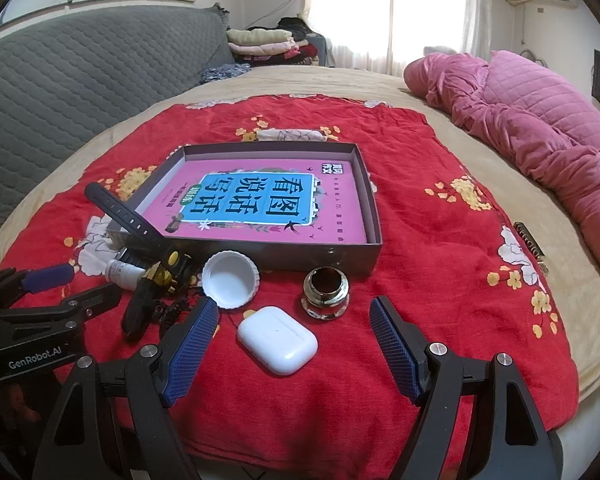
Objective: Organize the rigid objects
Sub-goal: 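Move the left tool toward the white pill bottle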
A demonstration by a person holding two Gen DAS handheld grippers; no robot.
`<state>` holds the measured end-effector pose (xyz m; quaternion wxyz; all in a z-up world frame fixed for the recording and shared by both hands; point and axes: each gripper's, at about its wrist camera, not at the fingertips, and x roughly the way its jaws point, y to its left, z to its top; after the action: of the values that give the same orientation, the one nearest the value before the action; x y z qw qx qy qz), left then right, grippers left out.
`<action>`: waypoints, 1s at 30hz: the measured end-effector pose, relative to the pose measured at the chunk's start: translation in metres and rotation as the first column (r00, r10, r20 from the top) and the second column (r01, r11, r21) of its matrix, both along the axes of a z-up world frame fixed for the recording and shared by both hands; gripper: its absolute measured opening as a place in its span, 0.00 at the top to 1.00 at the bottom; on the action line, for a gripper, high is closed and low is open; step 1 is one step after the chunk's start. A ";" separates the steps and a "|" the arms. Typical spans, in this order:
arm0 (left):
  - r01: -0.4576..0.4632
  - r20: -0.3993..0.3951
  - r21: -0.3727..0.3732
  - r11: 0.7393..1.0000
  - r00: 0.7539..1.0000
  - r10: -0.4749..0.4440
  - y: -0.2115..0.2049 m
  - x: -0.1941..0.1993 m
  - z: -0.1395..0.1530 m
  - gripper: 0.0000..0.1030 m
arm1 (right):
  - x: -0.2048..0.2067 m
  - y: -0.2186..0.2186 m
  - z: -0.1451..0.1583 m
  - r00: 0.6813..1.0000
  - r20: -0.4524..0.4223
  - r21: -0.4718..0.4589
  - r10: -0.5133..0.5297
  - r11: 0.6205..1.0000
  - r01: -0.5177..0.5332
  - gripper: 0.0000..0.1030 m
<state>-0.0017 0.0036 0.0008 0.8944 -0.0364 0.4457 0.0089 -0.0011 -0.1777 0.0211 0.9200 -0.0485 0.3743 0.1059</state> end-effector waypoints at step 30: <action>-0.080 -0.083 -0.049 0.996 0.994 0.076 0.043 0.008 -0.016 0.30 | 0.011 -0.023 -0.012 0.995 -0.057 0.026 -0.080 0.996 0.082 0.23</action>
<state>0.0058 0.0465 -0.0148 0.8733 -0.0767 0.4799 0.0336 0.0099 -0.2011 0.0090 0.9133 -0.0172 0.3999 0.0752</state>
